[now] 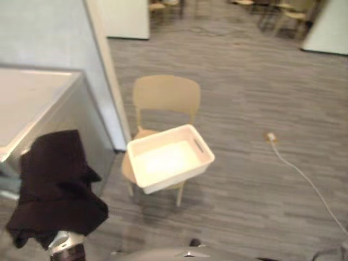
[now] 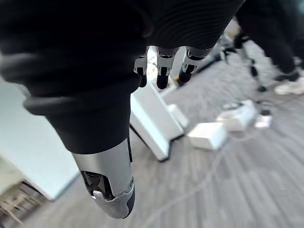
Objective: Pick up the laundry basket with both hands and put the clothes into the washing machine.
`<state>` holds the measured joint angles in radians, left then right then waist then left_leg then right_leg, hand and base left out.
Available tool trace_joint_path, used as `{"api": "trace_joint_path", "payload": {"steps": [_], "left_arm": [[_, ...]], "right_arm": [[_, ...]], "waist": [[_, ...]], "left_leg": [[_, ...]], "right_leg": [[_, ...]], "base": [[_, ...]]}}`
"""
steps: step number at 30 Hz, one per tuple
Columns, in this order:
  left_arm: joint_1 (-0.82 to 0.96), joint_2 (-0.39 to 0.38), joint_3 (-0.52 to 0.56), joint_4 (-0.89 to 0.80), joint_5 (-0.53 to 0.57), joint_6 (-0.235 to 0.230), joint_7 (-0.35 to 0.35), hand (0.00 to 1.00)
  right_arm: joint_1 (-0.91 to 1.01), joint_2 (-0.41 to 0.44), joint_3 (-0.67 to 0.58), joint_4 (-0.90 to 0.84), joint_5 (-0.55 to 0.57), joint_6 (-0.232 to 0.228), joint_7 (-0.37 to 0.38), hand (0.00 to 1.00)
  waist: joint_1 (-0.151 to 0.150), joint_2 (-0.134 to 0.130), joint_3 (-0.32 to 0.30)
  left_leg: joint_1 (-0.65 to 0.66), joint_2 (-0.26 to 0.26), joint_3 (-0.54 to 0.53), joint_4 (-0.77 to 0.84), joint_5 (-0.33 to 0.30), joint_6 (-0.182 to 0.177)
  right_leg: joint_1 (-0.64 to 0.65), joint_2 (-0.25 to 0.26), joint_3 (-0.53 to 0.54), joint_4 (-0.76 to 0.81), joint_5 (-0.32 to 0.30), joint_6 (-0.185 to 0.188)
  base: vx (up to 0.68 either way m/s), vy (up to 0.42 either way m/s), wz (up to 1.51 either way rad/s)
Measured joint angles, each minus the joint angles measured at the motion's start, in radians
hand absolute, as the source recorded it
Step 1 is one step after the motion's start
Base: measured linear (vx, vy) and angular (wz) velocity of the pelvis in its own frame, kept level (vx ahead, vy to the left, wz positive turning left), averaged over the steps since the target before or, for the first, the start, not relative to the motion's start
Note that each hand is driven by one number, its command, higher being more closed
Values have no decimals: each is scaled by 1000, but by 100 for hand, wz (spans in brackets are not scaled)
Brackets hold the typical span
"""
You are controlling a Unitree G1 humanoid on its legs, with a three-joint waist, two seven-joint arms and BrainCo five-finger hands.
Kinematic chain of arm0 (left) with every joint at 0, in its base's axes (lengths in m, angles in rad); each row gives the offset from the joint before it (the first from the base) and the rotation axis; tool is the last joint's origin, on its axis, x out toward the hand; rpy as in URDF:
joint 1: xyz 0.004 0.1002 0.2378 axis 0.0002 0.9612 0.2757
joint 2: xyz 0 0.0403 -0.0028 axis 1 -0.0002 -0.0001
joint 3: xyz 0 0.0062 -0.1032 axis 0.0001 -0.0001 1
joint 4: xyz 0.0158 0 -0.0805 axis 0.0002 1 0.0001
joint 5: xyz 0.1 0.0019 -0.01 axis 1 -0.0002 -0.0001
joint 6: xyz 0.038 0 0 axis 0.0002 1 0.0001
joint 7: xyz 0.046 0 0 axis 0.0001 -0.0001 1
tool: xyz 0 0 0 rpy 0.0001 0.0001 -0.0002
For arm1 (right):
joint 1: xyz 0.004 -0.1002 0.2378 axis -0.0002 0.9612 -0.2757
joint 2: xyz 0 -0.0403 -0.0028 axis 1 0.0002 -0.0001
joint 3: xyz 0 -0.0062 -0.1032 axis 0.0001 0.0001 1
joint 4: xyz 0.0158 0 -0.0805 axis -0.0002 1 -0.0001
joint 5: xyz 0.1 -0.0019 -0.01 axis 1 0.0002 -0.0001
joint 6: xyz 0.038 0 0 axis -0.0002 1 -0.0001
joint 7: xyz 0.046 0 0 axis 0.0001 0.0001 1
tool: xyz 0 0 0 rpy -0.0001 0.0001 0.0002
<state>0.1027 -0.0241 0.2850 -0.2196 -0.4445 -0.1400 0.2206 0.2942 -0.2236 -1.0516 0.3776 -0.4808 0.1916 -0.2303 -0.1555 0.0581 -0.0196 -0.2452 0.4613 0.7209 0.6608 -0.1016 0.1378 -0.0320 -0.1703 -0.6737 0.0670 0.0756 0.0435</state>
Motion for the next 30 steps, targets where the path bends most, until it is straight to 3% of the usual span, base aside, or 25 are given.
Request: {"api": "trace_joint_path", "payload": {"steps": [1, 2, 4, 6, 7, 8, 9, 10, 11, 12, 13, 14, 16, 17, 18, 19, 20, 21, 22, 24, 25, 26, 27, 29, 30], "left_arm": [[-21, -9, -40, -4, -6, 0, -24, 100], [-30, -17, -51, -6, -7, -1, -31, 100], [-27, -42, -69, 15, -15, 0, -49, 100], [-17, -36, -113, 44, -34, 6, -81, 100], [-7, -35, -134, 43, -35, 6, -95, 100], [1, -35, -153, 45, -36, 9, -103, 100], [7, -35, -170, 45, -39, 10, -104, 100], [21, -34, -207, 47, -45, 10, -115, 100], [21, -22, -251, 64, -48, 10, -119, 100], [21, -14, -276, 75, -53, 10, -120, 100], [22, -4, -323, 95, -56, 16, -120, 100], [28, 0, -368, 96, -56, 19, -121, 100], [29, -7, -419, 98, -57, 19, -123, 100], [27, -11, -426, 101, -57, 19, -125, 100], [-5, -17, -464, 107, -56, 12, -127, 100], [-32, -23, -484, 141, -57, 12, -128, 100], [-33, -27, -485, 154, -57, 14, -126, 100], [-27, -35, -506, 171, -57, 15, -123, 100], [-25, -37, -522, 171, -59, 14, -123, 100], [-34, -37, -520, 182, -64, 13, -119, 100], [-27, -38, -514, 190, -64, 14, -118, 100], [-22, -38, -501, 191, -65, 14, -116, 100], [-8, -38, -474, 193, -66, 14, -113, 100], [14, -38, -441, 191, -65, 10, -101, 100], [19, -38, -435, 190, -65, 8, -93, 100]], "right_arm": [[14, 53, -28, 116, 6, 10, 2, 0], [23, 75, -44, 171, 10, 11, 4, 0], [-37, 105, -53, 378, 60, -3, 17, 0], [-111, 132, -44, 551, 162, -37, 70, 0], [-135, 138, -9, 587, 199, -43, 92, 0], [-161, 146, 67, 596, 226, -50, 118, 0], [-164, 149, 115, 590, 238, -61, 127, 0], [-156, 161, 188, 568, 240, -85, 144, 0], [-148, 181, 269, 537, 240, -89, 154, 0], [-144, 192, 319, 529, 240, -95, 157, 0], [-134, 220, 393, 507, 239, -101, 159, 0], [-117, 258, 453, 467, 240, -107, 151, 0], [-98, 262, 530, 417, 240, -111, 141, 0], [-92, 265, 554, 404, 240, -114, 141, 0], [-68, 281, 568, 344, 240, -124, 138, 0], [-54, 278, 583, 344, 240, -120, 135, 0], [-46, 273, 594, 338, 240, -119, 135, 0], [-27, 277, 628, 326, 240, -120, 136, 0], [6, 277, 646, 294, 239, -121, 138, 0], [27, 276, 649, 293, 240, -121, 139, 0], [28, 244, 667, 291, 238, -119, 140, 0], [29, 238, 672, 286, 237, -119, 141, 0], [40, 234, 694, 264, 234, -120, 144, 0], [43, 221, 702, 258, 204, -121, 139, 0], [40, 216, 710, 258, 199, -122, 137, 0]], "waist": [[-23, -27, 4], [-25, -24, 13], [11, 10, 43], [40, -27, 83], [56, -25, 95], [56, -34, 120], [53, -33, 126], [48, -29, 132], [48, -45, 149], [47, -47, 158], [41, -44, 169], [40, -48, 175], [35, -45, 175], [33, -57, 177], [24, -43, 172], [33, -66, 186], [27, -78, 177], [8, -49, 162], [-3, -49, 144], [-17, -31, 146], [-15, 0, 152], [-2, 0, 154], [29, -13, 161], [78, 1, 149], [90, 1, 146]], "left_leg": [[-13, -108, -70, -144, -23, 2], [-10, -123, -83, -158, -56, -5], [-3, -112, -97, -155, -141, -176], [-6, -208, -141, -194, -137, -166], [-13, -244, -151, -199, -148, -148], [-6, -301, -160, -217, -159, -128], [7, -321, -170, -217, -166, -117], [-2, -352, -180, -204, -179, -91], [25, -406, -205, -215, -190, -69], [42, -424, -216, -225, -194, -63], [77, -450, -254, -253, -192, -45], [123, -478, -276, -302, -185, -33], [182, -510, -279, -388, -195, -53], [203, -507, -250, -367, -213, -52], [201, -420, -254, -238, -277, -60], [230, -475, -278, -230, -302, -57], [252, -487, -293, -246, -305, -58], [277, -501, -356, -282, -306, -59], [320, -506, -402, -306, -302, -65], [292, -479, -438, -147, -315, -90], [224, -420, -436, 95, -269, -136], [189, -392, -433, 214, -193, -152], [100, -337, -431, 442, 9, -148], [-29, -226, -446, 682, -6, -122], [-60, -199, -447, 693, -20, -123]], "right_leg": [[-5, -49, -25, -8, -40, 18], [-5, -55, -68, -8, -26, 12], [8, -52, -155, 30, -6, 30], [35, -131, -204, 56, -5, 41], [31, -172, -213, 91, -23, 40], [24, -238, -209, 171, -72, 6], [4, -275, -185, 216, -104, -41], [-49, -310, -74, 337, -177, -150], [-117, -300, 135, 443, -245, -180], [-152, -263, 249, 504, -272, -153], [-201, -168, 379, 611, -318, -122], [-243, -87, 421, 687, -350, -114], [-287, 3, 381, 680, -364, -98], [-295, 7, 350, 651, -364, -99], [-319, 15, 275, 619, -361, -91], [-322, -7, 281, 559, -347, -75], [-320, 1, 293, 532, -323, -80], [-320, 51, 340, 513, -304, -72], [-307, 112, 385, 490, -301, -72], [-258, 159, 384, 459, -272, -114], [-177, 156, 346, 428, -287, -122], [-138, 157, 349, 414, -299, -116], [-51, 158, 370, 371, -315, -110], [63, 165, 409, 304, -321, -98], [79, 160, 425, 296, -321, -98]], "base": [[-15, 140, 246], [-48, 145, 194], [-29, 214, 123], [-100, 349, 112], [-119, 384, 100], [-89, 401, 95], [-33, 378, 117], [-7, 347, 110], [11, 316, 102], [60, 274, 88], [125, 236, 79], [139, 223, 73], [141, 179, 55], [313, 147, 86], [402, 80, 94], [431, 53, 98], [409, 46, 106], [495, 89, 130], [659, 114, 150], [709, 137, 132], [466, 123, 85], [586, 164, 28], [453, 101, -15], [541, 162, -42], [512, 243, -71]]}}
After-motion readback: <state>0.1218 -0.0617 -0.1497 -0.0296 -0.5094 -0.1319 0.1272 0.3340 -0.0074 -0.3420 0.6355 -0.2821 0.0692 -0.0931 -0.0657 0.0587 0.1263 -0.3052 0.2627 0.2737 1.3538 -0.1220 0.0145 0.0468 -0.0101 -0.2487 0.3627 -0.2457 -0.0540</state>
